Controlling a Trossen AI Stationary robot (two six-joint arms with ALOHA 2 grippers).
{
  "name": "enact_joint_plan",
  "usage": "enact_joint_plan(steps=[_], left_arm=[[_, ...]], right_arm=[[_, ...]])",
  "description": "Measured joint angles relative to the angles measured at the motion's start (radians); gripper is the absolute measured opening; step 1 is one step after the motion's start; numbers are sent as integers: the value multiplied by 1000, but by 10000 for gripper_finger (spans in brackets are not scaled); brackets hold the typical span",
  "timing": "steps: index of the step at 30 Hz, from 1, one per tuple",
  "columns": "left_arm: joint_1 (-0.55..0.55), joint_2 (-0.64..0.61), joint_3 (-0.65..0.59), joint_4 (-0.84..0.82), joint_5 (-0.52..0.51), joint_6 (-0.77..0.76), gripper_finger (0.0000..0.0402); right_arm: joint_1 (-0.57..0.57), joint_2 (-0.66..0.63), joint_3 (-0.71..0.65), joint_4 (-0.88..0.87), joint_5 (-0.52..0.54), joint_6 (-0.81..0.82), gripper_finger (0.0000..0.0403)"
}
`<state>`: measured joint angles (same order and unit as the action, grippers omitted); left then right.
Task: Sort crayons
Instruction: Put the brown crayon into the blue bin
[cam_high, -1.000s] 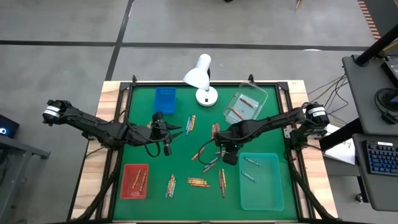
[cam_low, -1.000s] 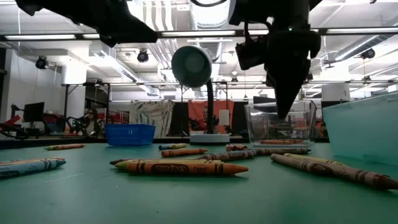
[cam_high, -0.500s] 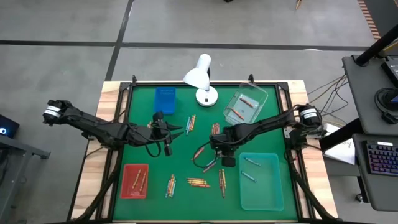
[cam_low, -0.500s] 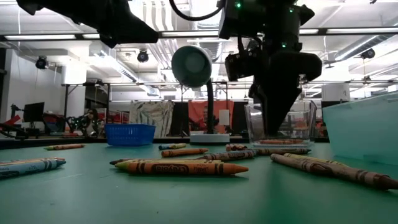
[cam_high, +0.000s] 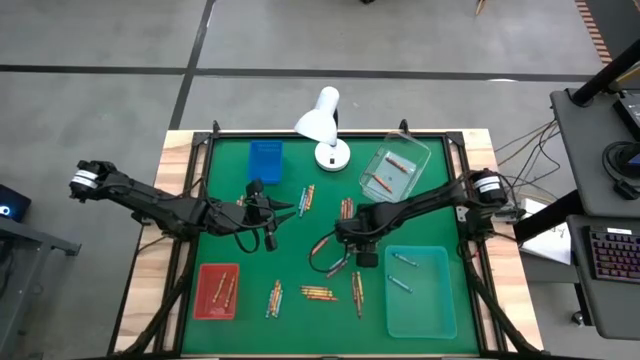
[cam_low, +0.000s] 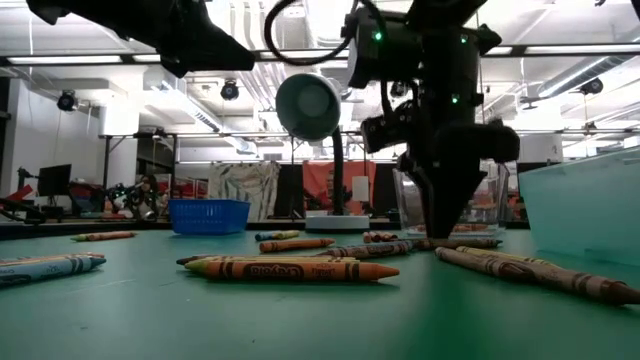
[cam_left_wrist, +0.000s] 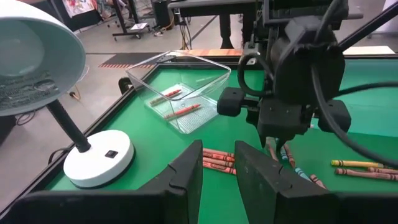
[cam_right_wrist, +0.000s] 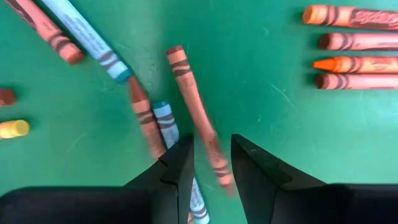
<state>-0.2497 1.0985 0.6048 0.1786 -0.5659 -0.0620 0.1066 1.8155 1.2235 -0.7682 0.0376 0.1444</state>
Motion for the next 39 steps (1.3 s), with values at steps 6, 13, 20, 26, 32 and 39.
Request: enact_joint_plan(steps=[6, 13, 20, 26, 32, 39], left_arm=[[0, 0, 0, 0, 0, 0, 76], [0, 0, 0, 1, 0, 0, 76], [0, 0, 0, 1, 1, -8, 76], [0, 0, 0, 1, 1, -21, 76], [-3, 0, -5, -2, 13, -10, 76], [-6, -1, -64, 151, 248, 71, 76]], right_arm=[[0, 20, 0, 2, 12, 1, 102], [-2, 39, 2, 17, 14, -43, 92], [-9, 46, 2, 32, 12, -69, 43], [-11, 33, 0, 41, 21, -84, 13], [-16, -33, -3, 54, 44, -68, 11], [-13, -126, -7, 147, 23, -66, 10]])
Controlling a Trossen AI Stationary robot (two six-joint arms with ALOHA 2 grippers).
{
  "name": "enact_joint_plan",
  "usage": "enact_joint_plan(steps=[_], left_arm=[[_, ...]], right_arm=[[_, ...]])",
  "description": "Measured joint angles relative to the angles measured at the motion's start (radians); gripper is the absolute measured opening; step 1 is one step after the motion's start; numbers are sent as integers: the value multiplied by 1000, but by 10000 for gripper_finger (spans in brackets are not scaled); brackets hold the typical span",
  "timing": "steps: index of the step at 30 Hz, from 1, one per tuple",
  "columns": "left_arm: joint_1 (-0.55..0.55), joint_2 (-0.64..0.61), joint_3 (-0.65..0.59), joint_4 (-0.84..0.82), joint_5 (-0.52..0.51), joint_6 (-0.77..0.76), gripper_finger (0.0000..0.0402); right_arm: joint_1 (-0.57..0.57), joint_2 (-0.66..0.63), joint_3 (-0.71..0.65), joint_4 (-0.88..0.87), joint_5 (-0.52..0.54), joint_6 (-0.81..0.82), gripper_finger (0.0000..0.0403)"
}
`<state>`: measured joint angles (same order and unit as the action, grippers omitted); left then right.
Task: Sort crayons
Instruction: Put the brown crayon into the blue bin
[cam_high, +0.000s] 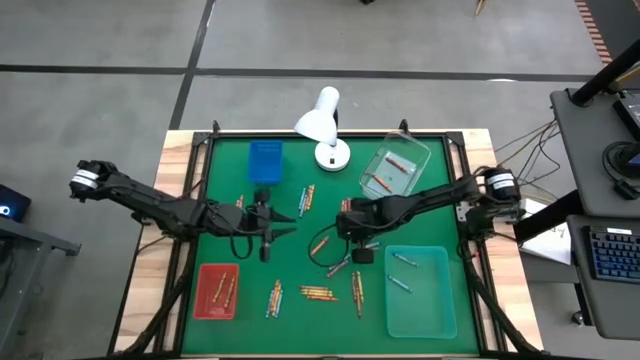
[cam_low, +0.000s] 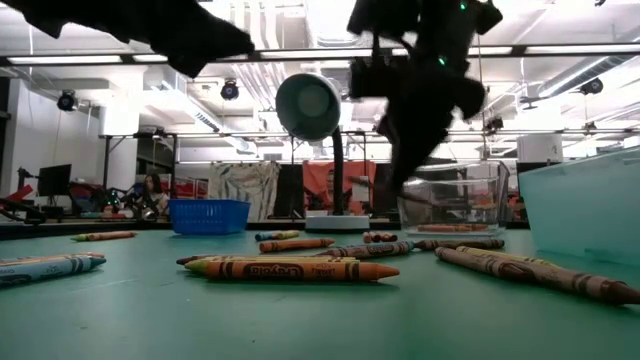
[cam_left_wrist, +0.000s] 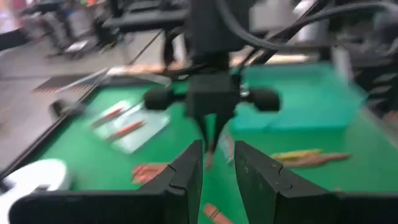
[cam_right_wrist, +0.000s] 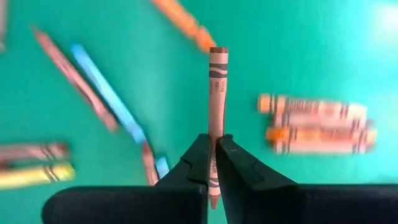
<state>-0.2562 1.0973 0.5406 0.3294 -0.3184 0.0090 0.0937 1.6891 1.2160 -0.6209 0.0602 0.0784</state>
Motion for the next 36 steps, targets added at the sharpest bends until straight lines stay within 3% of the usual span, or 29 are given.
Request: enact_joint_plan(steps=[6, 11, 17, 28, 32, 36], left_arm=[[-2, 0, -87, 244, 42, 8, 76], [-2, -1, -145, 397, 42, 30, 76], [-2, 4, -172, 442, 42, 32, 102], [-2, 162, -132, 558, 88, 74, 174], [-2, 220, -111, 620, 96, 95, 176], [-2, 236, -101, 645, 63, 113, 152]], right_arm=[[4, -36, -77, 380, -33, -55, 10], [5, -32, -185, 875, -63, -84, 10], [7, -30, -280, 1258, -98, -85, 10], [7, -25, -246, 1313, -117, -91, 10], [7, -25, -245, 1308, -117, -98, 11], [7, -25, -245, 1294, -116, -99, 11]])
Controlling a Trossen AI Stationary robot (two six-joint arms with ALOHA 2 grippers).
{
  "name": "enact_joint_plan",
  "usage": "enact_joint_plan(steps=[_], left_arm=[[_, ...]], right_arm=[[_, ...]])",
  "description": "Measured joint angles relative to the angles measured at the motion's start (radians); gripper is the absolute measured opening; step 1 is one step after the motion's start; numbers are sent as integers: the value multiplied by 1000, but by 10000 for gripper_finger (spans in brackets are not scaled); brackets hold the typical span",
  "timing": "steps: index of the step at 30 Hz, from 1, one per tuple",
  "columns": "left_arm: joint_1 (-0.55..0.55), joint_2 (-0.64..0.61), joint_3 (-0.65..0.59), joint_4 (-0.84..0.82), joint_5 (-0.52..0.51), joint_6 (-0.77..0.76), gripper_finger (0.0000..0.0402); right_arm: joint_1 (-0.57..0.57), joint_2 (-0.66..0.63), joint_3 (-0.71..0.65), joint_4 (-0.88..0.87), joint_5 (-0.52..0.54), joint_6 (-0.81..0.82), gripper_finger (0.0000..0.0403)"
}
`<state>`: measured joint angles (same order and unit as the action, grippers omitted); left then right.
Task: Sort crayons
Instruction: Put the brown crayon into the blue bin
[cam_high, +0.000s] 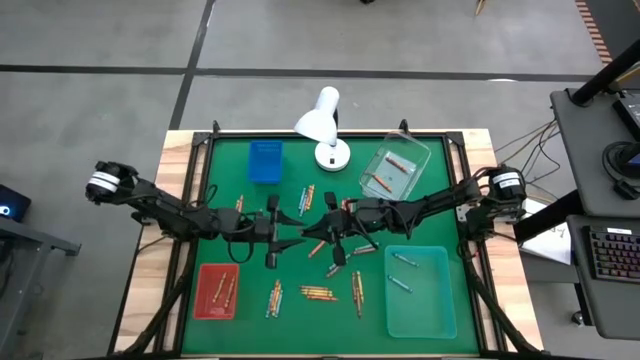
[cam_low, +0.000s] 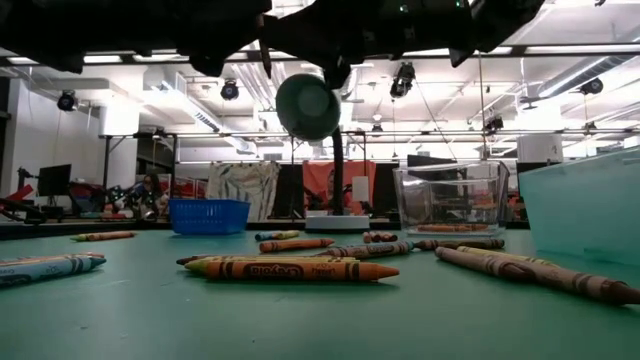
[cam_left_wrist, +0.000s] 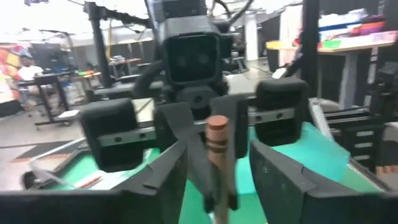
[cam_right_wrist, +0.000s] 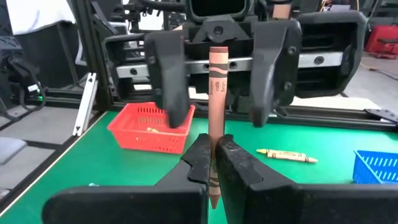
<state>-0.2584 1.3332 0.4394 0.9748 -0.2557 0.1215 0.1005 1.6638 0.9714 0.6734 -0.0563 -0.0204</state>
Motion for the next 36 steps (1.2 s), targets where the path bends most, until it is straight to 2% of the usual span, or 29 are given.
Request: enact_joint_plan(steps=[9, 15, 21, 23, 27, 31, 36], left_arm=[[0, -22, -6, -11, -22, 1, 14], [0, -26, -5, -11, -23, -16, 17], [0, -30, 6, -35, -36, -20, 3], [0, -42, 9, -68, -73, -31, 3], [2, -112, 19, -262, -189, -67, 3], [29, -231, 54, -573, -331, -157, 3], [128, -350, 121, -959, -390, -272, 3]], right_arm=[[-1, 0, 0, -17, 9, -6, 11], [-1, 0, 7, -14, 11, 5, 34], [0, 0, 21, -12, 47, 6, 106], [0, -3, 22, -28, 65, 7, 128], [0, -30, 22, -94, 122, 31, 158], [0, -71, 22, -167, 170, 66, 169], [0, -104, 22, -195, 188, 77, 166]])
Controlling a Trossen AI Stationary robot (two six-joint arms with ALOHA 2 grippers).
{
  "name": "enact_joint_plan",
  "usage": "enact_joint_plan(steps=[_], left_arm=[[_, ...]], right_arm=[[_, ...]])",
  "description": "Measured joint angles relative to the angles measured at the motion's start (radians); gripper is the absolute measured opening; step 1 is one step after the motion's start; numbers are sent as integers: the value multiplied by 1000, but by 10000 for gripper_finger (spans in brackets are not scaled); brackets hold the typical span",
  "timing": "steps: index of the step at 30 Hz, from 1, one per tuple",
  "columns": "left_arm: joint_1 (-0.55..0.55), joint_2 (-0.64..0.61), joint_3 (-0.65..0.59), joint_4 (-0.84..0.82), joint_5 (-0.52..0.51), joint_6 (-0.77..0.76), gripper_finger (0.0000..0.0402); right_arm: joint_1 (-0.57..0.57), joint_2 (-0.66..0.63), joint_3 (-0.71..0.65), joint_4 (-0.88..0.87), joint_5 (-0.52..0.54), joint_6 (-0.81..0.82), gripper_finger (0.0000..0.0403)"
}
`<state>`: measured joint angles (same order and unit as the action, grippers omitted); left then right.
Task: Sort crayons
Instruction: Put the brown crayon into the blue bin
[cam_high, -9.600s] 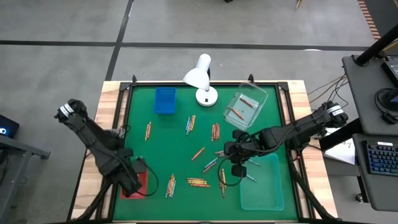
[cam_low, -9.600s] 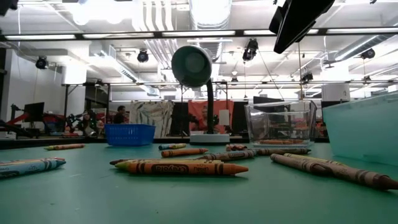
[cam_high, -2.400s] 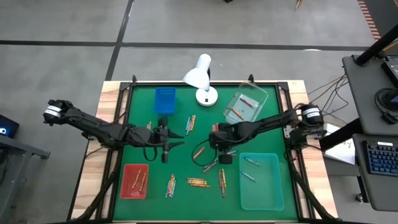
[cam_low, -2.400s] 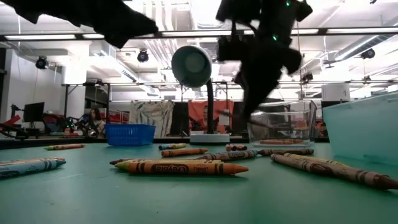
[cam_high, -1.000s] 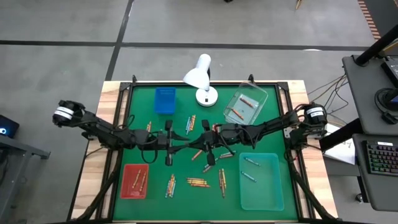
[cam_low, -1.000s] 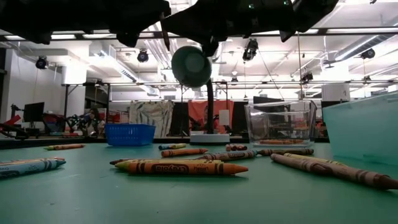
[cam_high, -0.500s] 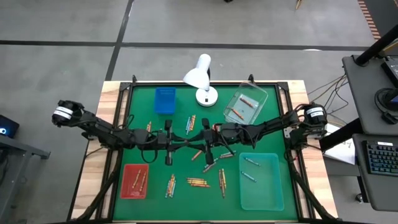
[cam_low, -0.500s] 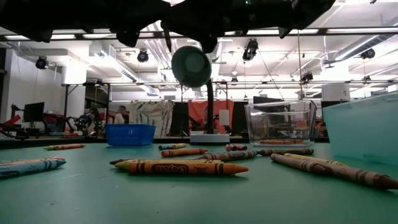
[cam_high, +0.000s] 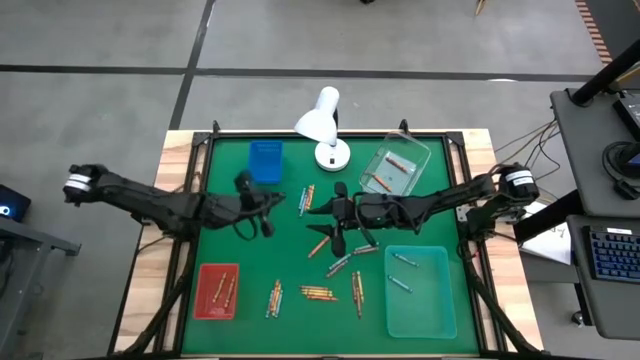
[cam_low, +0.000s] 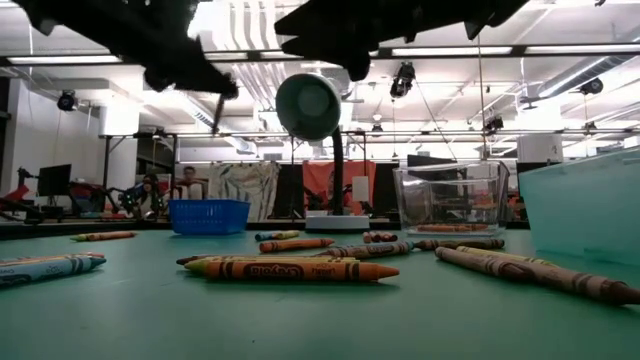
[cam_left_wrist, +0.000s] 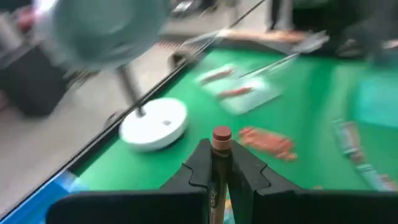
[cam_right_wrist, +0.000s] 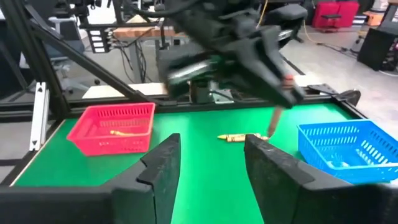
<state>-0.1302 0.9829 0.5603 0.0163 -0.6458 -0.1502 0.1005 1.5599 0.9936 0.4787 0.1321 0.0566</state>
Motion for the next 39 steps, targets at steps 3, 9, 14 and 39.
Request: enact_joint_plan(steps=[3, 9, 14, 39], left_arm=[[100, -34, 31, -161, -2, -53, 3], [373, -43, 33, -228, 72, -118, 3], [606, 8, 32, -209, 230, -159, 3], [806, 427, 251, -285, 358, -84, 6]], right_arm=[[0, -8, 0, -15, 0, -2, 161], [2, -6, 0, -53, 0, -1, 152], [5, -4, 0, -74, 0, 7, 151], [9, -3, 0, -156, 0, 45, 150]])
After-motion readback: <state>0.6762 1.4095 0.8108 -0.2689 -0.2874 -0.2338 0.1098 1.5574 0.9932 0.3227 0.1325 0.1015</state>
